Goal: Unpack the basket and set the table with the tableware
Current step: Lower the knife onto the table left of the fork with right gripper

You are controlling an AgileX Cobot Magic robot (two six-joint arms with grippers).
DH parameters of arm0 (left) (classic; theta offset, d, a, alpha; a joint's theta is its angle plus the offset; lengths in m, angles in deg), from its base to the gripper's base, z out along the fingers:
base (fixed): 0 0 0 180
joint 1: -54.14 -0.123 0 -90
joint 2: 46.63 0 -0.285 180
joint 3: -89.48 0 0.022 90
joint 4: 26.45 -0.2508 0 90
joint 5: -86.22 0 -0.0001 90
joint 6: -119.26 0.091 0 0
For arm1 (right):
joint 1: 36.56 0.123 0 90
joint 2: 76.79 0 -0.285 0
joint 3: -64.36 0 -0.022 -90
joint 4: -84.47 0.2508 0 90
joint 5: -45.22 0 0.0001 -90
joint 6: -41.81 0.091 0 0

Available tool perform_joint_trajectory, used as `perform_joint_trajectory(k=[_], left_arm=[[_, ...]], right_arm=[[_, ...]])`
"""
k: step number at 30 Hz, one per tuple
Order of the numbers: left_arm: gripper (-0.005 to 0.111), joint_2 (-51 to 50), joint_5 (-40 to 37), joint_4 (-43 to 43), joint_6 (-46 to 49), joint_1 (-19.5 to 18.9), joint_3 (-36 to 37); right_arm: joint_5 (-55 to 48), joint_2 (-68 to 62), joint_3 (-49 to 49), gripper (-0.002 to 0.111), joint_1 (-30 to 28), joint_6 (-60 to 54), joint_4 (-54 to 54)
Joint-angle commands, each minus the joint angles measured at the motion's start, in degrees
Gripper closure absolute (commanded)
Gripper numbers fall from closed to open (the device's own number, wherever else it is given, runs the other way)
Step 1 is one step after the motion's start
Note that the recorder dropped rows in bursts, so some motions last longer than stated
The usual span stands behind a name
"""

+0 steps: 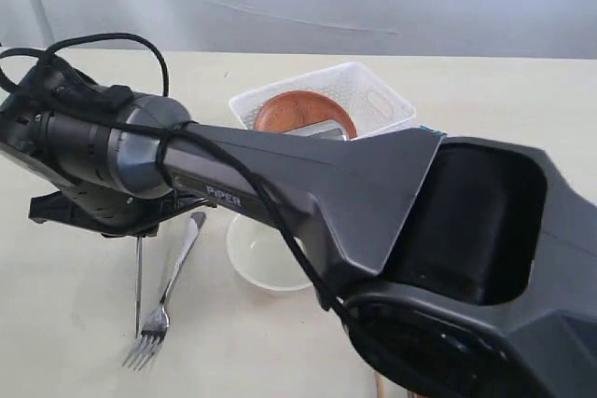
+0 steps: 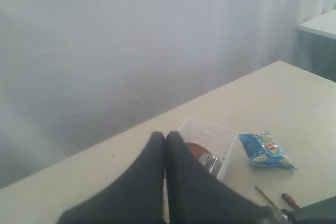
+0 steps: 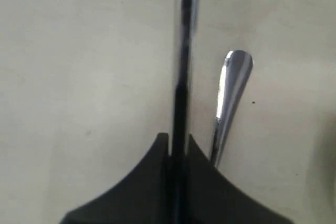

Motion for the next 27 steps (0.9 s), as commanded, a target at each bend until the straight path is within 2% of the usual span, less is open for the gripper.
perform_joint_trajectory(k=[1,9,27], left_arm=[[0.107,0.07,0.41,-0.03,-0.44,2.63,0.37],[0.107,0.07,0.07,-0.36,-0.44,2.75,0.37],[0.107,0.07,-0.27,-0.22,-0.55,2.75,0.37]], right_arm=[[-0.5,-0.46,4.1,0.109,-0.36,2.84,-0.28],[-0.5,-0.88,4.79,0.109,-2.53,9.93,-0.04],[0.1,-5.07,4.79,0.109,-3.79,10.77,6.43]])
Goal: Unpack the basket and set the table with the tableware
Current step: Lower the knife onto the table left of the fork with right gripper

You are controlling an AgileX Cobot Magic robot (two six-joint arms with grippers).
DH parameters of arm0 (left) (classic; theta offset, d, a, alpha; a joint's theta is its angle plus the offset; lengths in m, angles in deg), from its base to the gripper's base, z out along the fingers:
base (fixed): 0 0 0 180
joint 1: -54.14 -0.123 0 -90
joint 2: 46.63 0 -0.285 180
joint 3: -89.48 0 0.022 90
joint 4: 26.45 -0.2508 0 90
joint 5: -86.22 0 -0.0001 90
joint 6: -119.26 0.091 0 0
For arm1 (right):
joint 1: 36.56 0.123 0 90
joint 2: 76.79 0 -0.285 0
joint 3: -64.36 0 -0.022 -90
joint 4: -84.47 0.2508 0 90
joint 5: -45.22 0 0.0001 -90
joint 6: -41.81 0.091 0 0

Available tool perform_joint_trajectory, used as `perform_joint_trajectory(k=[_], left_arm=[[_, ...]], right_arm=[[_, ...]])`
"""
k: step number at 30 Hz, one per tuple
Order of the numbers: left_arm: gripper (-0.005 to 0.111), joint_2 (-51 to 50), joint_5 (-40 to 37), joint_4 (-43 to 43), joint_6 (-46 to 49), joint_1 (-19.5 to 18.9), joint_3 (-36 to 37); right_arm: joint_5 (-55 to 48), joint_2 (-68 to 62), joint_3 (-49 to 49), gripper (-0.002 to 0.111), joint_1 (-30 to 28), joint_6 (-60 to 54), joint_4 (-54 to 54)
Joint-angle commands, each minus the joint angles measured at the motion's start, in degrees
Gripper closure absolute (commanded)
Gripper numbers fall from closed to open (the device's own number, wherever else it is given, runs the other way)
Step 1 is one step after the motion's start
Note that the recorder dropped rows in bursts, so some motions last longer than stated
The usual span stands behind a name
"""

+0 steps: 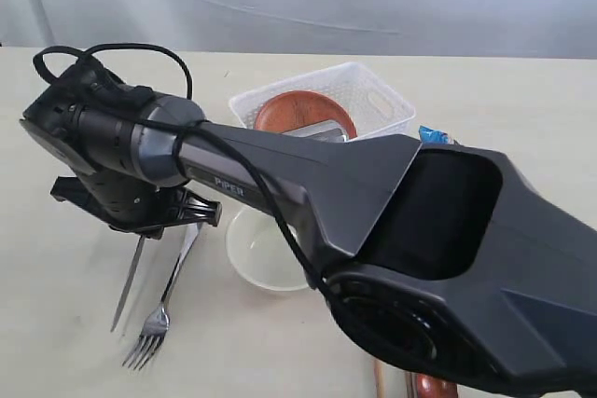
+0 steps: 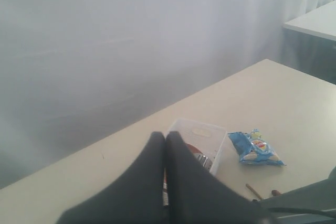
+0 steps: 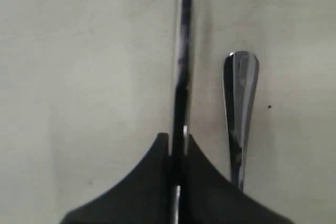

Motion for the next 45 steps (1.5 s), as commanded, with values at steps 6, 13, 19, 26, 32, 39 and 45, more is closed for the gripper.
perform_joint_trajectory(k=[6,13,19,26,32,39,45], left_arm=[[0.107,0.07,-0.44,0.22,-0.55,0.42,0.37],[0.107,0.07,-0.44,0.22,-0.55,0.42,0.37],[0.107,0.07,-0.44,0.51,-0.55,0.42,0.37],[0.107,0.07,-0.44,0.51,-0.55,0.42,0.37],[0.107,0.07,-0.44,0.51,-0.55,0.42,0.37],[0.107,0.07,-0.44,0.51,-0.55,0.42,0.37],[0.107,0.07,-0.44,0.51,-0.55,0.42,0.37]], right_arm=[[0.37,-0.73,0.44,0.109,-0.46,0.68,1.5],[0.37,-0.73,0.44,0.109,-0.46,0.68,1.5],[0.36,-1.92,0.44,0.109,-0.46,1.27,1.47],[0.36,-2.54,0.44,0.109,-0.46,1.27,1.34],[0.49,-2.54,0.44,0.095,-0.46,1.12,1.36],[0.49,-2.54,0.44,0.063,-0.46,1.12,1.36],[0.14,-2.54,0.44,0.063,-0.46,0.12,1.22]])
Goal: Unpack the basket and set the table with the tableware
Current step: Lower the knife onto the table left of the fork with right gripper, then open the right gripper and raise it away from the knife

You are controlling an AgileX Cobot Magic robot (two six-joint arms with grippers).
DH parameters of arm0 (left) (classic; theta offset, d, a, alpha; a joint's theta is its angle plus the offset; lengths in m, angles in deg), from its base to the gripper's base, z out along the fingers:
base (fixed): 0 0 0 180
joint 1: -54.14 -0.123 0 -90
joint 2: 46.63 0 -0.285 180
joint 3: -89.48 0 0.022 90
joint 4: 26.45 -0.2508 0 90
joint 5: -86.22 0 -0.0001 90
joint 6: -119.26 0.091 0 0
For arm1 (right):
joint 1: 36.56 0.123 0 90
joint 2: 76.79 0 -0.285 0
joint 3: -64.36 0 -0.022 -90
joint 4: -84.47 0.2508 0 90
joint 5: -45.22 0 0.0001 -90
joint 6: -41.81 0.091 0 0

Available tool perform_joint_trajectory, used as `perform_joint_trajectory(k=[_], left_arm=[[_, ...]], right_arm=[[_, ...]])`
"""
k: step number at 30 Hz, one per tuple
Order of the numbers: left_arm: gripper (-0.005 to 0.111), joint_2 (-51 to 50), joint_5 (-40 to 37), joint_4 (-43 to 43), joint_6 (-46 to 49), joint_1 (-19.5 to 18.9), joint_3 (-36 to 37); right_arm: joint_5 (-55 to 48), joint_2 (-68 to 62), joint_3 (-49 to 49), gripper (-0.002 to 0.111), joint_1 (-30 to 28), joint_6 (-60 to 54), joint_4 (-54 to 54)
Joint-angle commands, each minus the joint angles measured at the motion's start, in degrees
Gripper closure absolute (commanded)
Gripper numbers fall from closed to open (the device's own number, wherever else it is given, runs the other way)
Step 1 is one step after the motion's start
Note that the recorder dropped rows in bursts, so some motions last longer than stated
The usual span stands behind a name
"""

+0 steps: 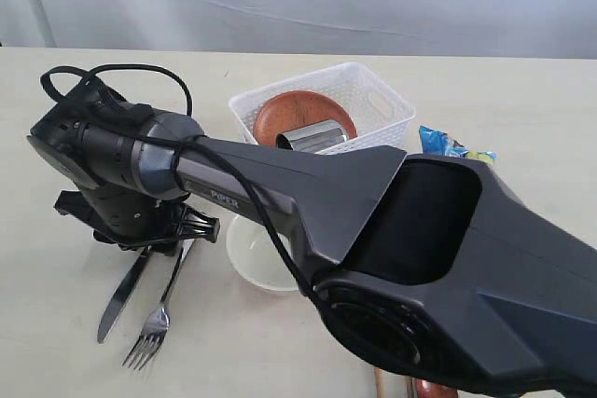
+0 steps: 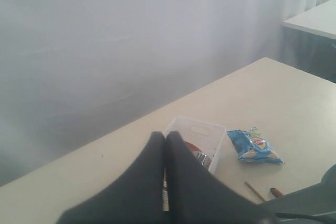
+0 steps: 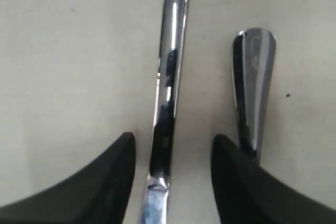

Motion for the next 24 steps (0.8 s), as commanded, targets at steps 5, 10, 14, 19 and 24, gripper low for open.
perform_joint_trajectory(k=[5,10,14,19,24], left_arm=[[0.107,0.07,-0.1,0.51,-0.55,0.42,0.37],[0.107,0.07,-0.1,0.51,-0.55,0.42,0.37],[0.107,0.07,-0.1,-0.17,-0.55,0.42,0.37],[0.107,0.07,-0.96,-5.38,-0.55,0.42,0.37],[0.107,-3.47,3.67,-5.79,-0.55,0.42,4.0]], right_arm=[[-1.04,-0.28,0.09,0.063,-0.46,-1.4,-0.67],[-1.04,2.55,0.09,0.063,-0.46,-6.2,-0.67],[-1.04,9.49,0.09,0.063,-0.46,-18.55,-3.9],[-1.04,24.75,-0.02,0.068,-3.53,-34.38,-7.47],[-1.04,34.16,-0.02,0.068,-10.47,-47.31,-1.88]])
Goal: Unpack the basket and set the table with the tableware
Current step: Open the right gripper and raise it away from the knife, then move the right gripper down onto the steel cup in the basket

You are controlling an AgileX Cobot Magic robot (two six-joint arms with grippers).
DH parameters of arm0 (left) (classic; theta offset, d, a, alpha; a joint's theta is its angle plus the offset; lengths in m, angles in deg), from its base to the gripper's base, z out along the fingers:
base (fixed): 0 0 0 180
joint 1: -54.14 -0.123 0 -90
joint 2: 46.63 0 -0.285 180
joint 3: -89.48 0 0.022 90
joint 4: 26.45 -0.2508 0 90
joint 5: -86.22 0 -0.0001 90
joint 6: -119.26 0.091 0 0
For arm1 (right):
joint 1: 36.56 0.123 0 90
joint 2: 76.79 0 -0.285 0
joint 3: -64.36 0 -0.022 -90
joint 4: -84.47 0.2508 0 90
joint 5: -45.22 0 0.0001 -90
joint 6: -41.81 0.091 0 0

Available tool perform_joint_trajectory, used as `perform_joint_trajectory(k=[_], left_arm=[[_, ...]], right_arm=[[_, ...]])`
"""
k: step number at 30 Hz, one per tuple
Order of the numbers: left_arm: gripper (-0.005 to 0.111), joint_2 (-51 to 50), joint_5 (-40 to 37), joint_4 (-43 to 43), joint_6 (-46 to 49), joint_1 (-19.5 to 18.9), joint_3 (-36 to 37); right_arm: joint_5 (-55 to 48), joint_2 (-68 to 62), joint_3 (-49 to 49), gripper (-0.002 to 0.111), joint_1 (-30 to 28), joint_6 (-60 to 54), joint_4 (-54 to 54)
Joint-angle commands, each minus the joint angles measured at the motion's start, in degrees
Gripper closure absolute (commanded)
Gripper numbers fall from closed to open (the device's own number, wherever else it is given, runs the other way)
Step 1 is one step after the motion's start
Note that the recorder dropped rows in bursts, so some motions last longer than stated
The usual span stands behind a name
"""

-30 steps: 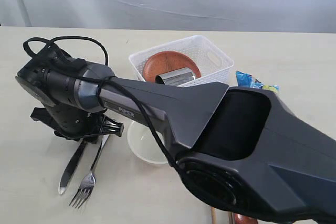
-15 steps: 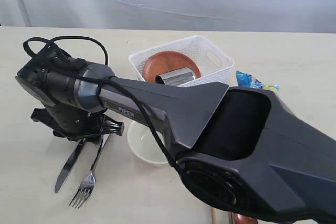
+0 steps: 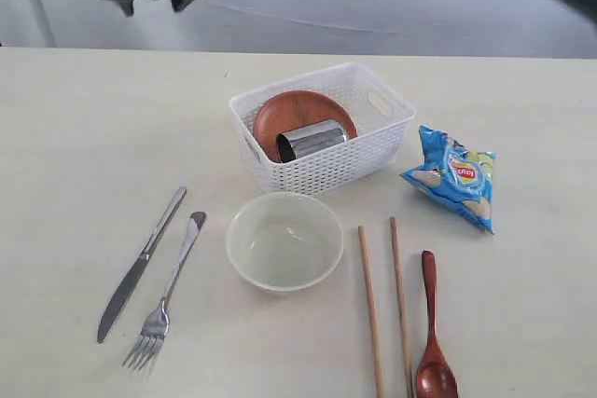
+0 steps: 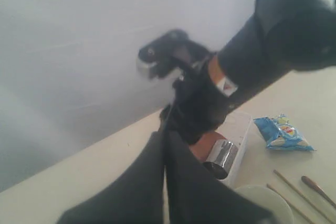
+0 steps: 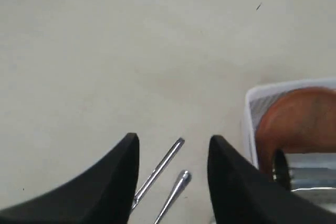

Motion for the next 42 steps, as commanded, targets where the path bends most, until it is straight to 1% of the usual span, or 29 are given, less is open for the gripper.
perform_joint_trajectory(k=[1,3,7,11,13,15,18,20,29,32,38,42], left_arm=[[0.107,-4.49,6.52,-0.43,-0.55,0.42,5.32],[0.107,-9.0,11.07,0.45,-0.55,0.42,7.27],[0.107,-15.59,11.32,6.5,-0.66,0.42,7.23],[0.106,-20.0,11.97,7.39,-0.66,0.42,7.32],[0.106,-22.22,13.87,7.13,-0.66,0.31,7.32],[0.106,-24.25,16.38,7.13,-0.54,0.22,7.32],[0.106,-26.88,21.06,7.13,-0.54,0.22,7.32],[0.106,-28.72,24.07,7.13,0.34,0.22,7.32],[0.106,-34.69,30.32,7.13,4.74,0.09,7.32],[0.106,-34.8,32.02,7.13,5.66,0.09,7.32],[0.106,-34.8,32.03,5.65,6.18,0.09,7.32],[0.106,-34.8,32.03,5.65,6.18,0.09,7.32]], right_arm=[[-0.43,6.45,-0.29,0.068,-5.29,-8.04,2.38],[-0.43,9.46,-4.01,0.068,-7.78,-9.73,3.13],[-0.43,12.86,-14.89,0.068,-10.28,-12.68,2.92],[-0.43,13.53,-24.83,0.068,-13.28,-13.83,1.69],[-0.43,13.4,-28.48,0.065,-14.66,-14.29,1.69],[-0.43,13.4,-31.69,0.061,-15.51,-14.29,2.12],[5.33,13.26,-35.28,0.055,-15.51,-14.93,2.38],[8.14,12.34,-35.96,0.055,-14.69,-16.24,3.2],[14.76,3.72,-35.45,0.054,-14.13,-16.33,2.29],[15.12,1.13,-33.34,0.054,-14.09,-16.33,2.11],[13.32,-3.65,-28.41,0.054,-13.58,-16.22,1.41],[11.63,-6.0,-26.39,0.055,-12.52,-14.71,-2.4]])
